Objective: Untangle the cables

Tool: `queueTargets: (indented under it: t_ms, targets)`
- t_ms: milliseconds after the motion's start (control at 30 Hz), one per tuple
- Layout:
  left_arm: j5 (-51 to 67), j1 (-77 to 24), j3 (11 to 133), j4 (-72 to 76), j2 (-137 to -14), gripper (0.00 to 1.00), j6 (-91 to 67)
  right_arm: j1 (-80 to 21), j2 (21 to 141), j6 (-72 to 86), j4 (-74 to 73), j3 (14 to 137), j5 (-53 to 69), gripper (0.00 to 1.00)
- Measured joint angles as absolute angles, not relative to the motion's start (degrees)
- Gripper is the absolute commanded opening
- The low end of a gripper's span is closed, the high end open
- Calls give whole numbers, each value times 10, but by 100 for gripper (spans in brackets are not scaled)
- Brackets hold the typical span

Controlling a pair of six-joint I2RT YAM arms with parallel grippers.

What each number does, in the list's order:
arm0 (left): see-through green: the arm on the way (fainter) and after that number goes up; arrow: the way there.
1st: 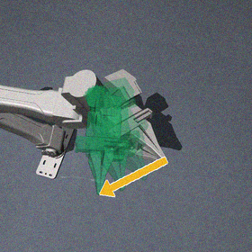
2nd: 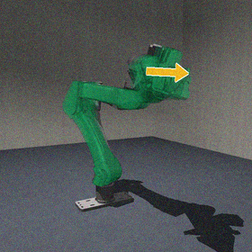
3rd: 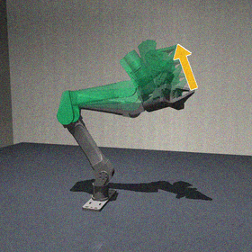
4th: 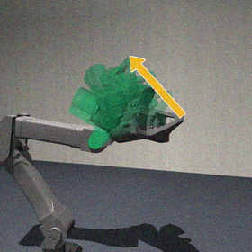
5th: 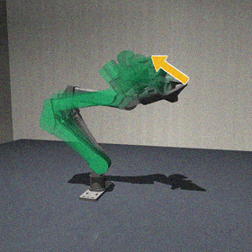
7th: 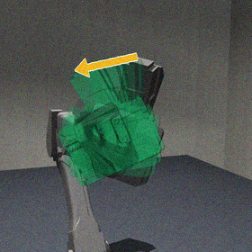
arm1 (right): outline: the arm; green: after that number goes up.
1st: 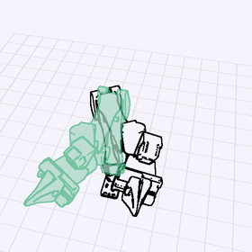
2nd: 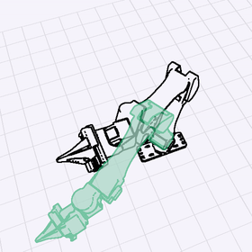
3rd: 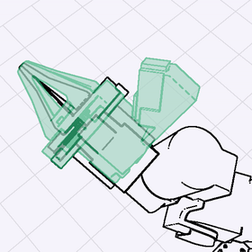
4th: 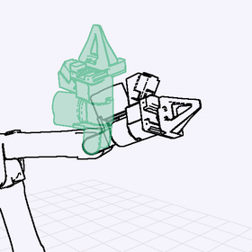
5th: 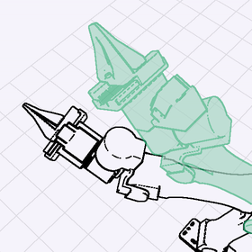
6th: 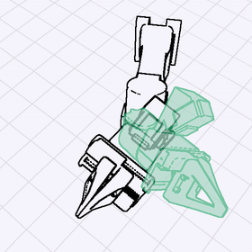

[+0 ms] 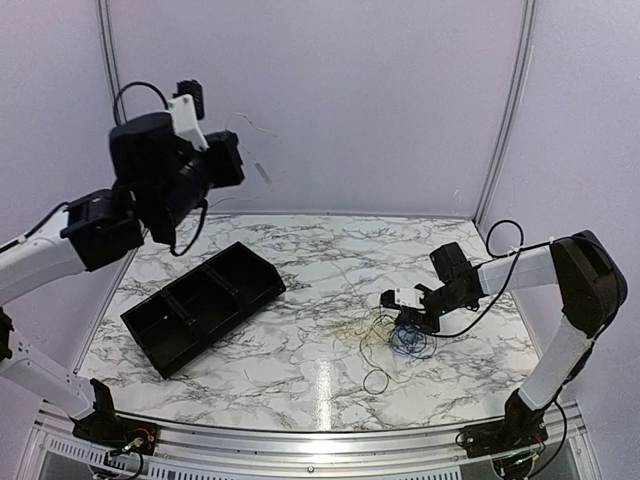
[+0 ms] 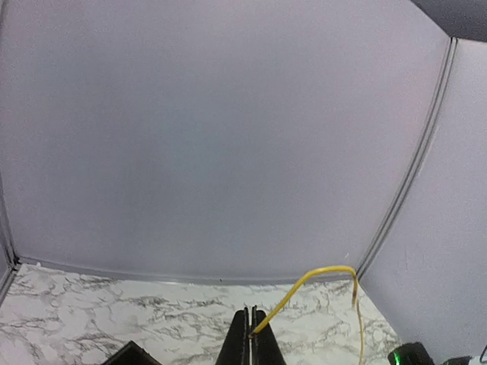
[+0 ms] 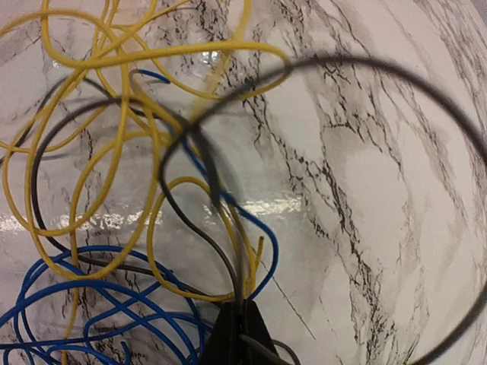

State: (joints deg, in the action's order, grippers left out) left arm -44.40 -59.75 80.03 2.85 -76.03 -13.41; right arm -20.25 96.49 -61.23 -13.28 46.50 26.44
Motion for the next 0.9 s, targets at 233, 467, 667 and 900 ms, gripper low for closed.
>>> queueTargets:
  t_ms: [233,467,667,900]
  targets:
    - [-507,-582,877,-34,-672,0,-83,-193,959,-601,-131,460,261,0]
    - [-541,-581,878,-93,-648,0,-64,-192,951,-581,-141,460,249,8]
    - [-553,-581,879,-141,-637,0,-71,-188,946,-554,-178,472,243,33]
    - [-556,-570,872,-191,-635,0,-124,-187,885,-519,-267,548,252,74]
